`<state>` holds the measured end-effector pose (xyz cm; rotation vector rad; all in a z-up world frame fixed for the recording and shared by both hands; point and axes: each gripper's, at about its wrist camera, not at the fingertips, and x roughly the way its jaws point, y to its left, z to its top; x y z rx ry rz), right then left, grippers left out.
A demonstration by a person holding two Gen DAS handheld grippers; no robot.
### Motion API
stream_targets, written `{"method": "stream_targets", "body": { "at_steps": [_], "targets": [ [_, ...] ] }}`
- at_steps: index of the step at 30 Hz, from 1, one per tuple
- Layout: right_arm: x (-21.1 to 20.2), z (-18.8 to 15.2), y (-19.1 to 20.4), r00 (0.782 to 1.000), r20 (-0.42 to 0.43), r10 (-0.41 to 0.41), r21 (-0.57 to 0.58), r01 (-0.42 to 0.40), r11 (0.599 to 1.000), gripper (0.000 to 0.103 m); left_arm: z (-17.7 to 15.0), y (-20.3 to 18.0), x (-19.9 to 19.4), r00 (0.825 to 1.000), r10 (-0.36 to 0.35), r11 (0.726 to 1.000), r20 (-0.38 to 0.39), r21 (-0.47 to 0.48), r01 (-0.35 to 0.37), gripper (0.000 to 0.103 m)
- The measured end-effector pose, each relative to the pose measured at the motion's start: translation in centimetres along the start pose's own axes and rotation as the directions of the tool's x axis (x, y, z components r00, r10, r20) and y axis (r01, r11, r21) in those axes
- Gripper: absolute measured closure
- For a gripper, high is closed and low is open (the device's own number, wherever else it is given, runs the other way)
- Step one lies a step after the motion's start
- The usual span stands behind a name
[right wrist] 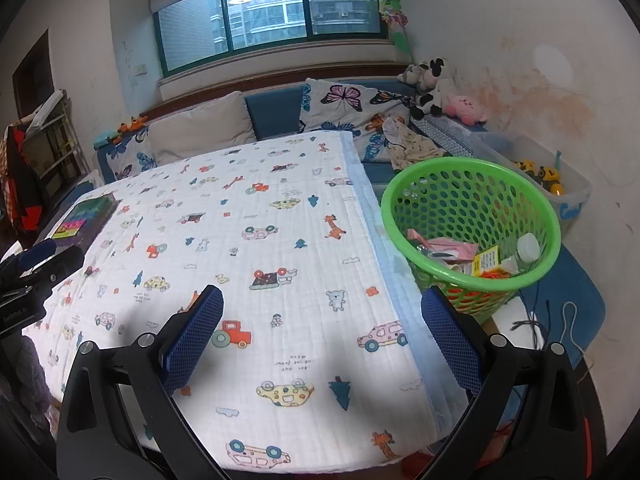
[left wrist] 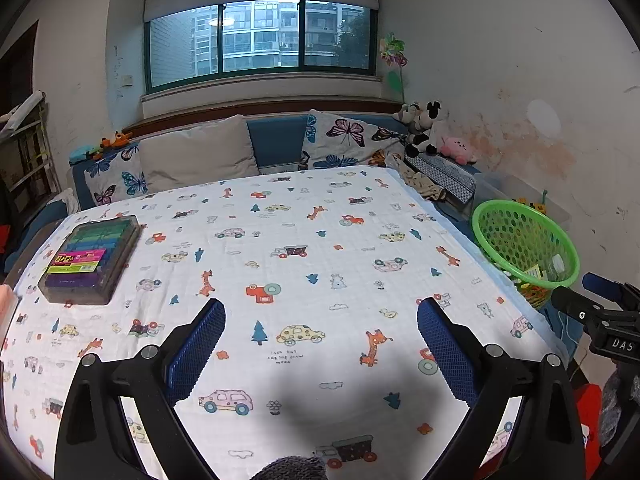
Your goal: Collect trash
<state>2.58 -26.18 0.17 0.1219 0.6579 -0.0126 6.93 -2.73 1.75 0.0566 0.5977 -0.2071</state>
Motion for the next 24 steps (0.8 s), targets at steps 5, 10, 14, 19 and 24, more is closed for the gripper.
{"method": "stream_targets", "body": {
  "at_steps": [5,10,14,19,24],
  "targets": [
    [0.06,0.05,0.21,1.0,-0.002,0.003,-0.002,-0.003,1.0,0.005,-0.09,0.0,0.13,1.0,0.002,1.0,-0.007,0.005,-0.002,0.009],
    [0.22,0.12,0.31,1.0,-0.004,0.005,-0.002,-0.005,1.0,0.005,-0.2,-0.04,0.22,1.0,0.003,1.0,-0.01,0.004,-0.003,0.009],
    [0.26,0.1,0.26,1.0,-0.003,0.004,-0.001,-0.004,1.0,0.005,-0.25,-0.03,0.23,1.0,0.008,1.0,-0.008,0.006,-0.008,0.009],
    [0.29,0.11,0.33,1.0,-0.006,0.005,-0.001,-0.005,1.0,0.005,-0.5,-0.11,0.42,1.0,0.006,1.0,-0.012,-0.002,-0.006,0.009],
    [0.35,0.06,0.33,1.0,-0.006,0.006,-0.001,-0.006,1.0,0.005,-0.63,0.03,0.6,1.0,0.005,1.0,-0.016,-0.016,-0.006,0.009]
  ]
}}
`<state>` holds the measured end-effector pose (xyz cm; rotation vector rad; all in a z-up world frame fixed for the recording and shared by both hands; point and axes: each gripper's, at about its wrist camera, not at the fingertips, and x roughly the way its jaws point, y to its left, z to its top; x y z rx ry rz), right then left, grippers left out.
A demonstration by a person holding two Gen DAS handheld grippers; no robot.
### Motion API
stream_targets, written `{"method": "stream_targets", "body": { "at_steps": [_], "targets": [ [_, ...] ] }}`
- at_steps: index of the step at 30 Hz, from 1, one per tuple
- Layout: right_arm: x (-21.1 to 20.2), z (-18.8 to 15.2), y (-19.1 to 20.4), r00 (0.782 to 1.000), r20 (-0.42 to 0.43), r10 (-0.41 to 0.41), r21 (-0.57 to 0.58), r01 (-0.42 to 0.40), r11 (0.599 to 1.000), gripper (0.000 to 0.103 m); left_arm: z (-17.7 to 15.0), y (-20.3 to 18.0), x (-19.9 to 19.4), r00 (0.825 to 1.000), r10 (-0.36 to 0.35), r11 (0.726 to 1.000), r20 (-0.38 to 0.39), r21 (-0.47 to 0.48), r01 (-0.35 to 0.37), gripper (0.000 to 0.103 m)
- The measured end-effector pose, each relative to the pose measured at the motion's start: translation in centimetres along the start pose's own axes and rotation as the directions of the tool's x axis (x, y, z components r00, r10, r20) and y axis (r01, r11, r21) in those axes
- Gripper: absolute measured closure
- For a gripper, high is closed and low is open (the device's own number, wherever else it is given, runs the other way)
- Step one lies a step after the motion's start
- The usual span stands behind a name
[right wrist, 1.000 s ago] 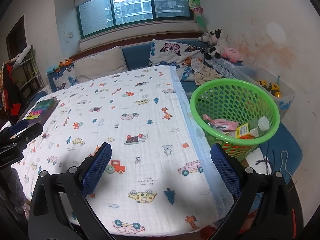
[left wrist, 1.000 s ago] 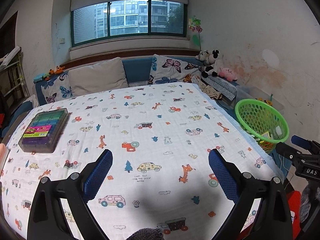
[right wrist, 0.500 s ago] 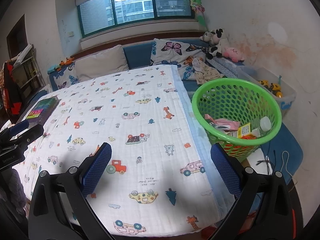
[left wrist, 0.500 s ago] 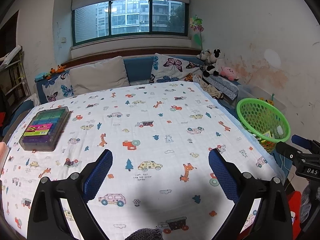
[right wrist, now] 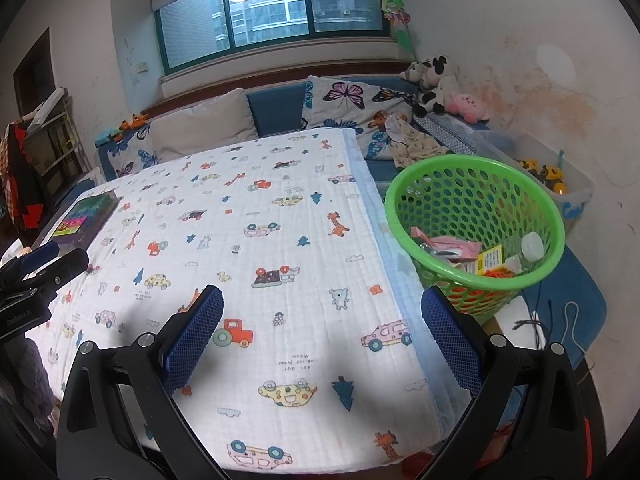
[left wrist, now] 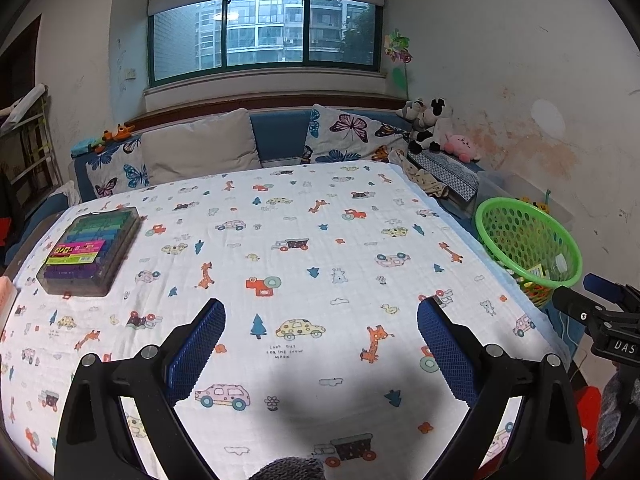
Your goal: Collect trash
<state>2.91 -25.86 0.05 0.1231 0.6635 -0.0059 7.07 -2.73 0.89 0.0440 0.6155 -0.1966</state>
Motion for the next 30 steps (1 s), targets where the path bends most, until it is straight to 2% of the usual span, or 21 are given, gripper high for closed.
{"method": "stream_targets", "body": {
  "at_steps": [30],
  "targets": [
    [0.47,-0.27,-0.06,1.0,-0.009,0.006,-0.004,-0.006,1.0,0.005,-0.29,0.03,0.26,1.0,-0.005,1.0,-0.008,-0.028,0.004,0.009]
  ]
}}
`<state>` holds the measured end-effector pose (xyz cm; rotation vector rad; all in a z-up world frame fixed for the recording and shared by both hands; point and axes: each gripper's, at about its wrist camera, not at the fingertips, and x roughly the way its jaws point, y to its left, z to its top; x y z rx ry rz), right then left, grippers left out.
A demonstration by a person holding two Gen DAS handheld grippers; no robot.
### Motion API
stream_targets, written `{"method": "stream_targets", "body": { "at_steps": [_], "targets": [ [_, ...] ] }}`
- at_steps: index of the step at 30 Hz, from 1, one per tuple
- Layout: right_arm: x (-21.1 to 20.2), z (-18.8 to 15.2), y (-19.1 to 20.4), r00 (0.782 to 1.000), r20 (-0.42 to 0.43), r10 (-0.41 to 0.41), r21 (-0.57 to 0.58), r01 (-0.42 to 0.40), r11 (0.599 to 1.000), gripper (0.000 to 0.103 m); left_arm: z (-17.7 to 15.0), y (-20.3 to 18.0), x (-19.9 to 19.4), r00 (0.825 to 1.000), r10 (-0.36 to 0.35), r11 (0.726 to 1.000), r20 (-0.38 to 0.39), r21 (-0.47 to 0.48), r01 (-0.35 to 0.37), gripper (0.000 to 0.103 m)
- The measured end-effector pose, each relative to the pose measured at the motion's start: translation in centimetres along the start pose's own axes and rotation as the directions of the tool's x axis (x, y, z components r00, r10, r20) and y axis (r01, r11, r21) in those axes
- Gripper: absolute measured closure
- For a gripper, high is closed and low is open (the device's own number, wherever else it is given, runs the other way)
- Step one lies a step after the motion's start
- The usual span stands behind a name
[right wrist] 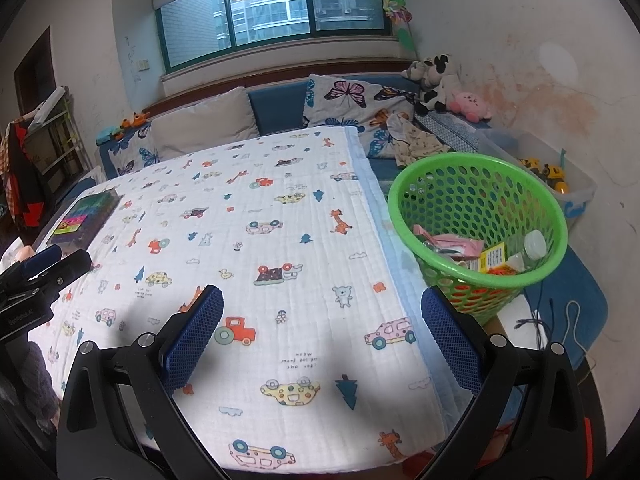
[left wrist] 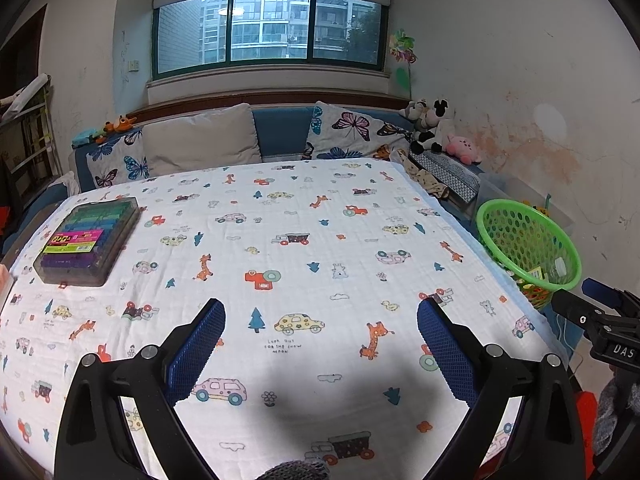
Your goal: Collect trash
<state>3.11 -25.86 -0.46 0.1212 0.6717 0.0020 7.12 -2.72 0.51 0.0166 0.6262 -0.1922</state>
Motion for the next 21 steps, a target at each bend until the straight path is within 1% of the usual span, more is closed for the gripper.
{"method": "stream_targets", "body": {
  "at_steps": [7,12,21],
  "targets": [
    [-0.13,0.05,-0.06,1.0,0.002,0.001,0.001,-0.001,1.0,0.004,-0.15,-0.05,-0.03,1.0,-0.009,1.0,0.001,-0.005,0.009,0.009],
    [-0.21,0.12,-0.03,1.0,0.004,0.006,0.002,-0.006,1.0,0.005,-0.22,0.06,-0.3,1.0,0.01,1.0,0.018,-0.004,-0.01,0.009],
    [-0.35,0.24,0.12,1.0,0.007,0.009,0.002,-0.009,1.0,0.005,-0.12,0.62,-0.33,0.999,0.032,0.999,0.022,-0.03,-0.032,0.009]
  ]
}}
